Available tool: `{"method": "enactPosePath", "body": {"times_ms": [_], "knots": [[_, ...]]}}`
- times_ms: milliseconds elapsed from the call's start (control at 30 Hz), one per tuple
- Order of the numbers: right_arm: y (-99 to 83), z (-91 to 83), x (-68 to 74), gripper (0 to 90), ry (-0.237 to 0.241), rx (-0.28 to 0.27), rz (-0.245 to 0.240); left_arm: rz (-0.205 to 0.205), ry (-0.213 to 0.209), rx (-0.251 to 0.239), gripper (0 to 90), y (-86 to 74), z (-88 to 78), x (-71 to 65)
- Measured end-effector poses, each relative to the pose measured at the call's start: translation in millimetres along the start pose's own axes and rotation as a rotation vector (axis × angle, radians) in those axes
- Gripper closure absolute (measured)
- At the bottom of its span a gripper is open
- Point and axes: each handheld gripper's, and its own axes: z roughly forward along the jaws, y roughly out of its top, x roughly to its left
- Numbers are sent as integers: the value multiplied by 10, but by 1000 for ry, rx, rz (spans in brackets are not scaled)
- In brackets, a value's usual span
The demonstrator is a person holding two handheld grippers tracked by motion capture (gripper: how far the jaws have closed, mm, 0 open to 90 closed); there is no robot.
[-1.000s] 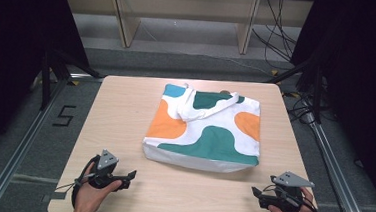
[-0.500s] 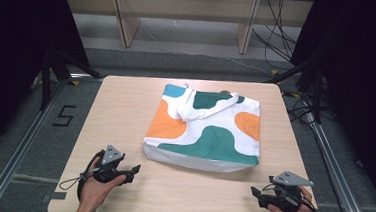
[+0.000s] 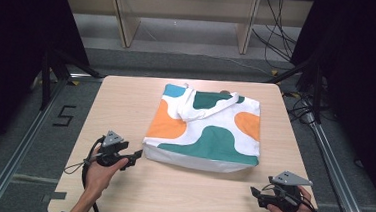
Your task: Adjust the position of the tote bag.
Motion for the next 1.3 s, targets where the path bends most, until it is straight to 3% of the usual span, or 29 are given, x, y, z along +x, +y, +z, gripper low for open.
{"method": "enactPosePath", "body": {"times_ms": [133, 267, 300, 333, 467, 500, 600, 633, 667, 700, 833, 900, 1000, 1033, 1067, 1100, 1133, 1233, 1300], "knots": [[2, -1, 4, 235, 4, -3, 3, -35, 4, -2, 347, 117, 76, 85], [3, -7, 5, 237, 0, -5, 1, -46, -17, 39, 359, 234, 209, 144], [0, -23, 33, 237, -17, 1, 29, -56, -17, 36, 367, 259, 252, 145], [4, -17, 1, 237, -18, -7, -7, -54, -23, 41, 373, 282, 293, 153], [2, -6, 3, 239, 1, -2, -2, -56, -24, 65, 373, 364, 378, 202], [1, -6, 5, 239, 0, -1, -1, -85, -34, 56, 373, 376, 403, 210], [2, -2, 8, 239, -4, 2, -5, -109, -43, 67, 361, 397, 453, 247], [2, -2, 9, 239, -5, 0, -7, -92, -46, 90, 359, 405, 466, 265], [3, -1, 11, 239, -5, -1, -7, -106, -42, 83, 359, 406, 496, 250], [3, -3, 8, 239, -6, -5, -10, -81, -41, 107, 358, 410, 527, 264], [2, -6, 10, 240, -20, -6, -25, -90, -70, 143, 374, 381, 641, 240], [9, -14, 12, 240, 2, 12, -11, -93, -89, 148, 446, 357, 666, 217], [1, -13, 42, 240, -9, 1, 19, -86, -110, 149, 514, 323, 695, 195], [5, -8, 16, 241, -9, -3, -10, -65, -105, 151, 573, 311, 703, 181], [1, -14, 44, 242, -12, 2, 18, -38, -102, 167, 602, 303, 704, 173], [3, -14, 43, 242, -13, 2, 13, -28, -105, 169, 636, 295, 714, 160], [3, -17, 41, 243, -22, -7, 8, -20, -76, 167, 680, 282, 712, 140], [3, -12, 39, 244, -14, -1, 9, 32, -73, 174, 804, 261, 697, 168], [2, -14, 39, 244, -12, -2, 14, 36, -75, 168, 857, 223, 686, 163]]}}
